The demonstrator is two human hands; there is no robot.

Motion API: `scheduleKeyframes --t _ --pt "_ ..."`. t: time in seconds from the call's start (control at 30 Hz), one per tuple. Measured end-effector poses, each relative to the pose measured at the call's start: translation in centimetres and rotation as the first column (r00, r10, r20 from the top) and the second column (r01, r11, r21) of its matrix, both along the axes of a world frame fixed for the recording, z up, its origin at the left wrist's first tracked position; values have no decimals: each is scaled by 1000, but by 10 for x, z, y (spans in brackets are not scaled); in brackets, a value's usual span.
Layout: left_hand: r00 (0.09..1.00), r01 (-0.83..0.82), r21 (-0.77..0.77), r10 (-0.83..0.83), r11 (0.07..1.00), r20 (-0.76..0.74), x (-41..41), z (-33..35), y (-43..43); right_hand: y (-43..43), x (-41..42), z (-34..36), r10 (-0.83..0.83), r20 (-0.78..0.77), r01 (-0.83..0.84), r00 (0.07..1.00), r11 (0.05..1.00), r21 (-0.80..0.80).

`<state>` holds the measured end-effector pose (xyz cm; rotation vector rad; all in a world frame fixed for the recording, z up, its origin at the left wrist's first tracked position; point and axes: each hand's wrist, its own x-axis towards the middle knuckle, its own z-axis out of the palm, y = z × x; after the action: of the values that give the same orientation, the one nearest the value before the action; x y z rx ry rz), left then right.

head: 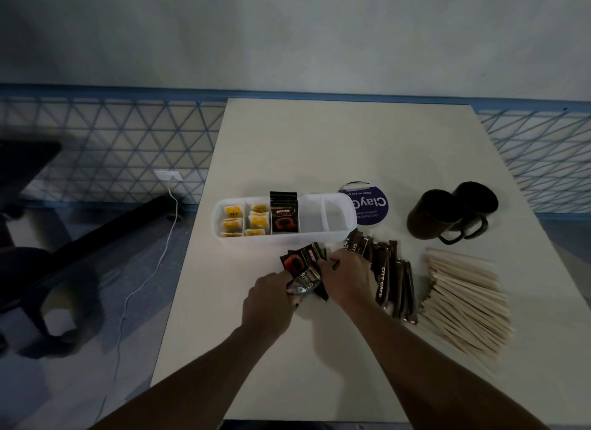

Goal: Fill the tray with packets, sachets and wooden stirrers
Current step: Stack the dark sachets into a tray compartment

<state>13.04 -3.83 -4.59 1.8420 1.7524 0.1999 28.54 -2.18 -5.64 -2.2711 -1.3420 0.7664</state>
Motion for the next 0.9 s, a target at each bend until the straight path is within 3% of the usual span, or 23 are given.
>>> scheduleKeyframes --t 0.27,0.5,0.67,0.9 --pt "999 -49 51 48 998 24 -5 3 32 17 -10 11 -90 -35 84 995 984 -155" --pt "997 -72 -37 73 997 28 -3 -5 46 18 -14 15 -44 -155 15 987 983 -183" --pt "1000 -18 -17 19 1000 19 -1 -8 44 19 -18 15 76 -122 -96 990 981 -169" --pt "1000 8 -53 -7 999 25 -5 -8 42 19 -24 11 75 -102 -88 992 987 -134"
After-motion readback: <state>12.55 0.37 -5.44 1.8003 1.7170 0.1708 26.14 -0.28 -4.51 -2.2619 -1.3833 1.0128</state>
